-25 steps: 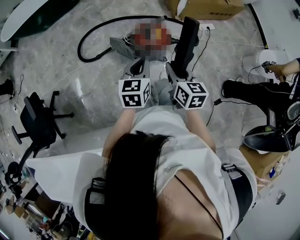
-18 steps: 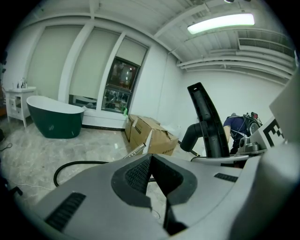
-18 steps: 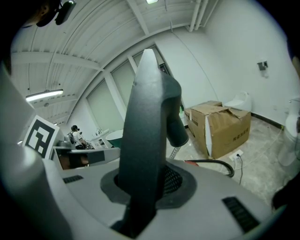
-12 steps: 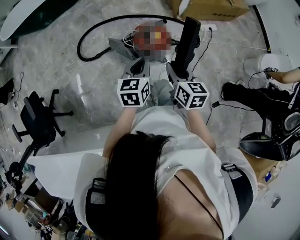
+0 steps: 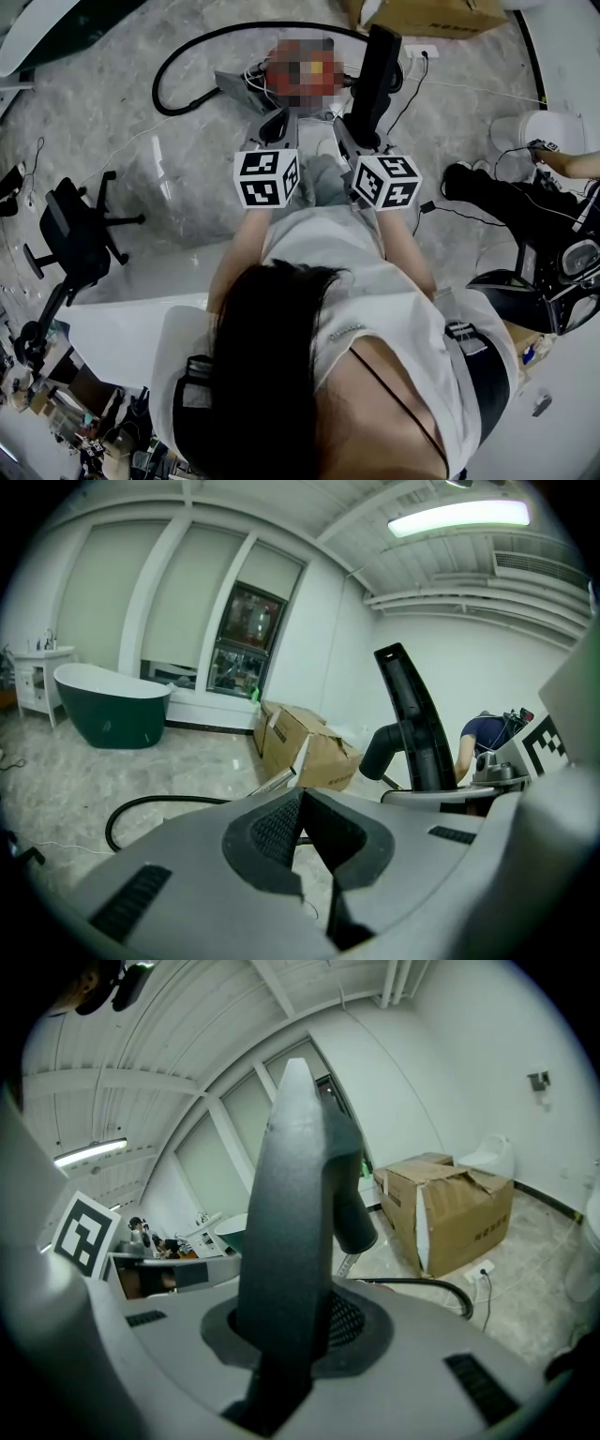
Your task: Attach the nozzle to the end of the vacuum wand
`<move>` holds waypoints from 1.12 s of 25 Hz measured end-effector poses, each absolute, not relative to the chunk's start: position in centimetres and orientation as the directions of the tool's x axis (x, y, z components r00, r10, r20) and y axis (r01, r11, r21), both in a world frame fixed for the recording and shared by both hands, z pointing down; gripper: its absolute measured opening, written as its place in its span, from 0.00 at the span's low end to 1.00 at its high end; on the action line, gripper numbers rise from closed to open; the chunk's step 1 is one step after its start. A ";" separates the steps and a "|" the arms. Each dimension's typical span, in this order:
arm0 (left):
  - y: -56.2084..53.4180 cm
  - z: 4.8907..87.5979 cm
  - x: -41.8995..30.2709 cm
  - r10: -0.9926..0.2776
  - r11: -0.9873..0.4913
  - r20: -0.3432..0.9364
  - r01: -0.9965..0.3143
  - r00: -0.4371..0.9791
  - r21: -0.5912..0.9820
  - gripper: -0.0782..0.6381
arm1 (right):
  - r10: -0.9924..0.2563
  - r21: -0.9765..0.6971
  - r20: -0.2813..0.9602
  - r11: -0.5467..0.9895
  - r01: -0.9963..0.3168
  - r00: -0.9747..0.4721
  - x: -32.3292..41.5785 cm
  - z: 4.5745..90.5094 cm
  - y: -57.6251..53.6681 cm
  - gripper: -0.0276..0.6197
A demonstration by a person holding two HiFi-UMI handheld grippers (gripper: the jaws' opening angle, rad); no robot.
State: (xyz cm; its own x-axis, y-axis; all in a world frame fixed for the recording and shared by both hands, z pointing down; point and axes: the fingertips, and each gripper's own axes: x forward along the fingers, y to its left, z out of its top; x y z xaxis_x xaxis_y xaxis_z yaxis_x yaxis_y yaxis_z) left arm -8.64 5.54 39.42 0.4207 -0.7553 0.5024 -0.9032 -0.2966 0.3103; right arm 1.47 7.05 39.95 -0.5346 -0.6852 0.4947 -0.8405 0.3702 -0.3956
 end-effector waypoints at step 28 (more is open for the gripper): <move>-1.5 39.9 -3.5 -0.758 -0.249 0.539 -0.927 0.367 0.281 0.11 | -0.584 -0.626 0.256 0.507 -0.592 -0.770 4.8 37.9 -0.6 0.17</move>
